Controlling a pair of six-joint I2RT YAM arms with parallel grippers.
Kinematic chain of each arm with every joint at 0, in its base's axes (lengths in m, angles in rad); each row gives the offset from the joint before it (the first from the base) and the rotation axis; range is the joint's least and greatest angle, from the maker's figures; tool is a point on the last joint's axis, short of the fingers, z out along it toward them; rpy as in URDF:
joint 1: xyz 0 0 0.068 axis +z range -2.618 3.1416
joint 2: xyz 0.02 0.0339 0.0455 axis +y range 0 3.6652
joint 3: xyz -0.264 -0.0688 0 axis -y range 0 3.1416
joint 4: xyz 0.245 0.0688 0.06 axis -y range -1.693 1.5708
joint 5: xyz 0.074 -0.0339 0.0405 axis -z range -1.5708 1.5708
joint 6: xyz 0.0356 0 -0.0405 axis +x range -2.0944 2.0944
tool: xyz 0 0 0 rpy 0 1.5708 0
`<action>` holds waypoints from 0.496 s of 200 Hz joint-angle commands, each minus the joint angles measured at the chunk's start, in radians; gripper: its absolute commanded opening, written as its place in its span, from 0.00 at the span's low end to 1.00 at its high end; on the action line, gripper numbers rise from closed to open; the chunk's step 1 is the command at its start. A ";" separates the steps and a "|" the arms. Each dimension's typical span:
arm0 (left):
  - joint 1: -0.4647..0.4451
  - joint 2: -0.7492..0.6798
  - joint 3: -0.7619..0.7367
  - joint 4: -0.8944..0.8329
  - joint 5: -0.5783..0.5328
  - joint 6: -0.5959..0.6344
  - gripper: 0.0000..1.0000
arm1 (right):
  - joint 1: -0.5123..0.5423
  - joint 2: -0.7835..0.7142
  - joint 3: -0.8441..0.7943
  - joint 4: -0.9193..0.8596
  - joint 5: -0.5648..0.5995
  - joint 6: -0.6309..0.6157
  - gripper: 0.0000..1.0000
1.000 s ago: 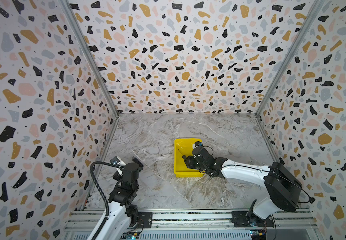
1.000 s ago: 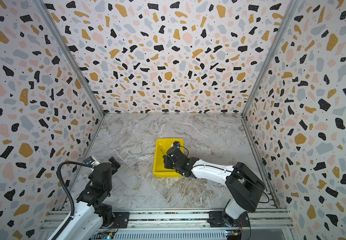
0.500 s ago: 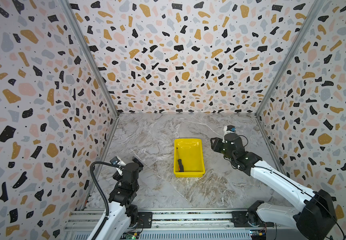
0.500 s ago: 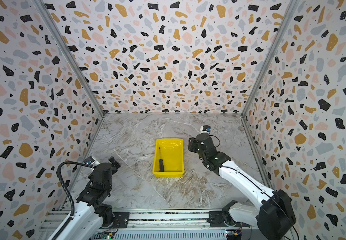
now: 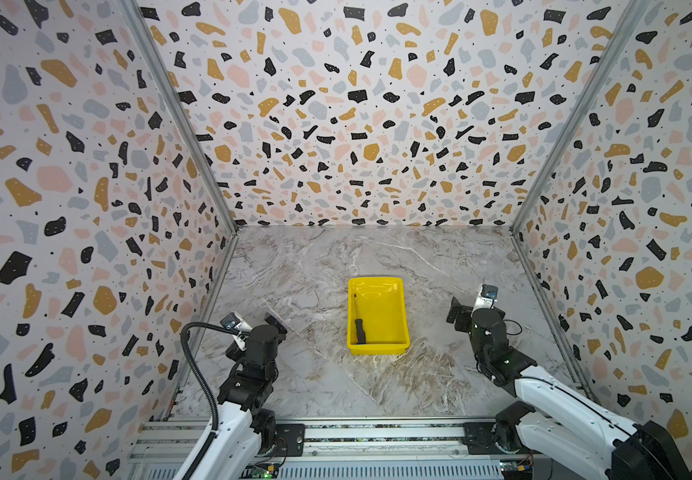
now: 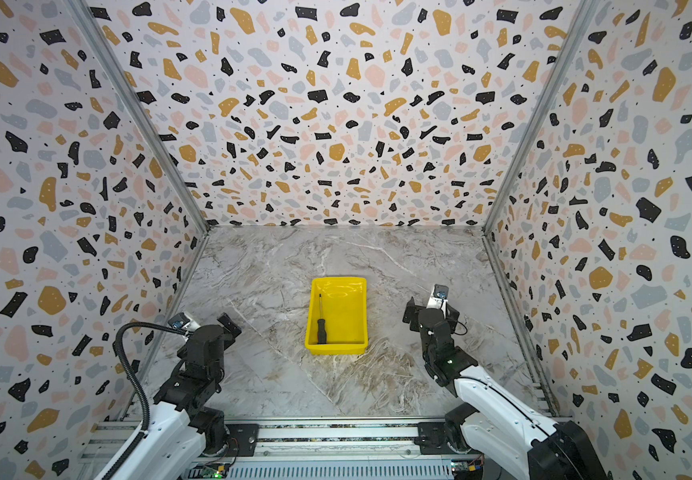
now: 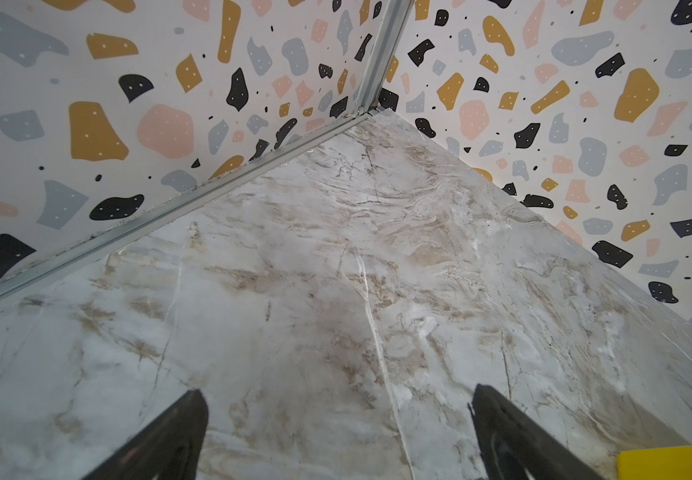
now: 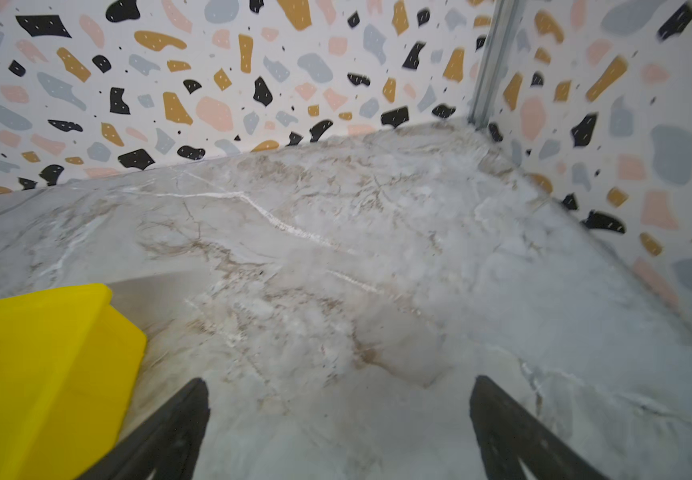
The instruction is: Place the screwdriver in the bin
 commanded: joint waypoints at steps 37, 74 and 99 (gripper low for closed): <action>0.000 0.010 -0.011 0.037 -0.008 0.007 1.00 | -0.024 0.117 -0.212 0.666 -0.169 -0.740 0.99; 0.000 0.009 -0.009 0.034 -0.010 0.007 1.00 | -0.091 0.290 -0.198 0.795 -0.187 -0.611 0.99; 0.000 0.010 -0.010 0.034 -0.011 0.007 1.00 | -0.141 0.379 -0.191 0.885 -0.223 -0.497 0.99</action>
